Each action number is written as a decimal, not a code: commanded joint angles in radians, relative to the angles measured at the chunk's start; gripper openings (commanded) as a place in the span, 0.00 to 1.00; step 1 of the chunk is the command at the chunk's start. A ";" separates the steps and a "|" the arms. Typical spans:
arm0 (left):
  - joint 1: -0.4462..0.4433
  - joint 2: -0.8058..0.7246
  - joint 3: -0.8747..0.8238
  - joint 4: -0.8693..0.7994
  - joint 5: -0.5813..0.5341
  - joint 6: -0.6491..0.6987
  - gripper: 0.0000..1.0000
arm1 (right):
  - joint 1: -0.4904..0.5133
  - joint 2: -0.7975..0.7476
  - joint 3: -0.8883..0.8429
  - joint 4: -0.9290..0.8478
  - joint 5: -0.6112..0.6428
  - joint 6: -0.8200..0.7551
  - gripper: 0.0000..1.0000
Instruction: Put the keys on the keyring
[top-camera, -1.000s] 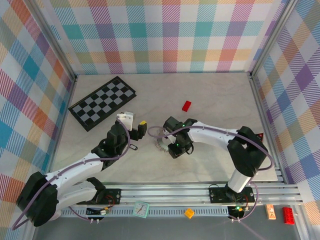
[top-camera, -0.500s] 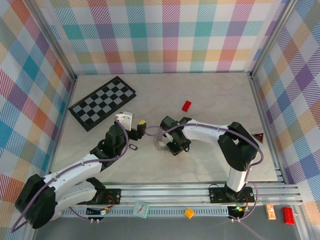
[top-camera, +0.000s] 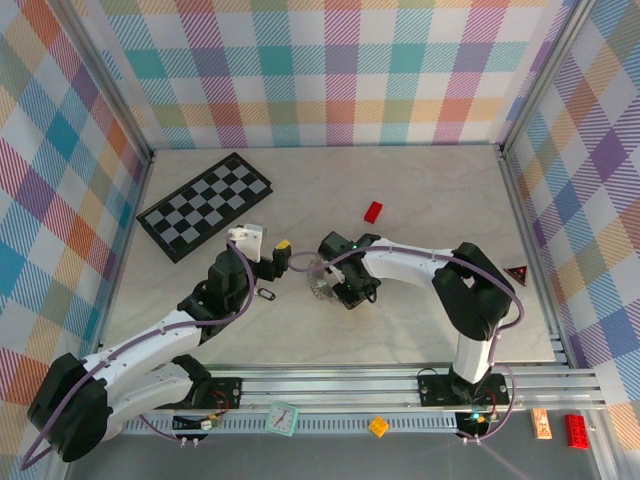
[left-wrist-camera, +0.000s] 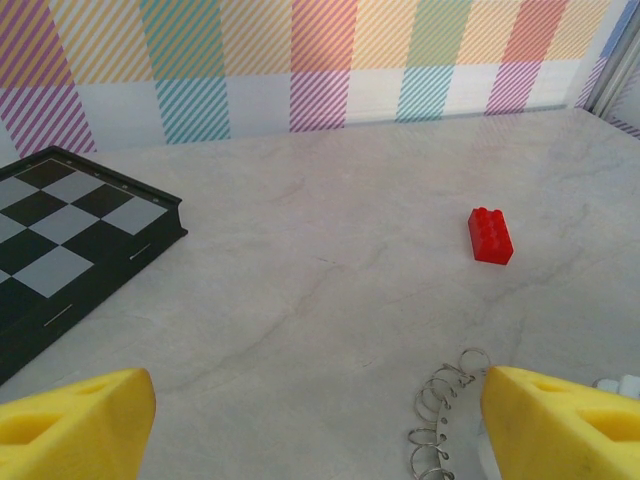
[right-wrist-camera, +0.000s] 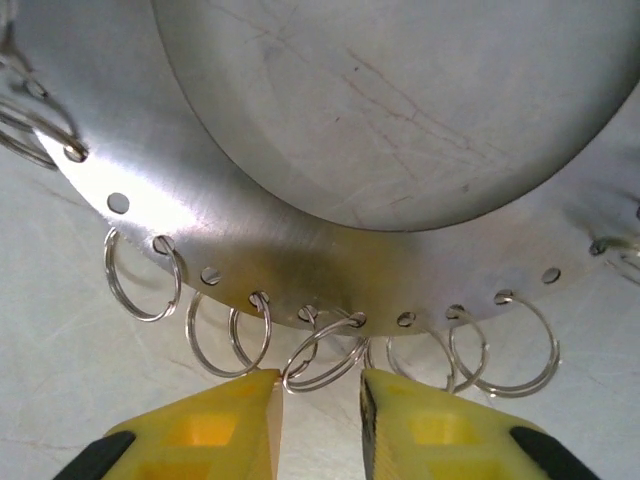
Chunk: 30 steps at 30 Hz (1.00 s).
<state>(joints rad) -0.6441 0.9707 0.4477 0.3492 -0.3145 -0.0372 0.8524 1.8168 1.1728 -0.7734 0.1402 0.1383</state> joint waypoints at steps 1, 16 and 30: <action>0.008 -0.024 -0.010 0.005 -0.001 0.009 0.84 | 0.008 0.000 0.019 -0.024 0.079 -0.004 0.23; 0.008 -0.032 -0.014 -0.001 -0.021 0.013 0.84 | 0.007 -0.022 0.038 -0.002 0.161 -0.016 0.06; 0.009 -0.048 -0.020 -0.015 -0.034 0.015 0.84 | -0.097 -0.077 0.013 0.047 -0.034 -0.013 0.03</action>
<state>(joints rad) -0.6441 0.9390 0.4438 0.3416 -0.3340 -0.0334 0.7750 1.7660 1.1915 -0.7341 0.1638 0.1226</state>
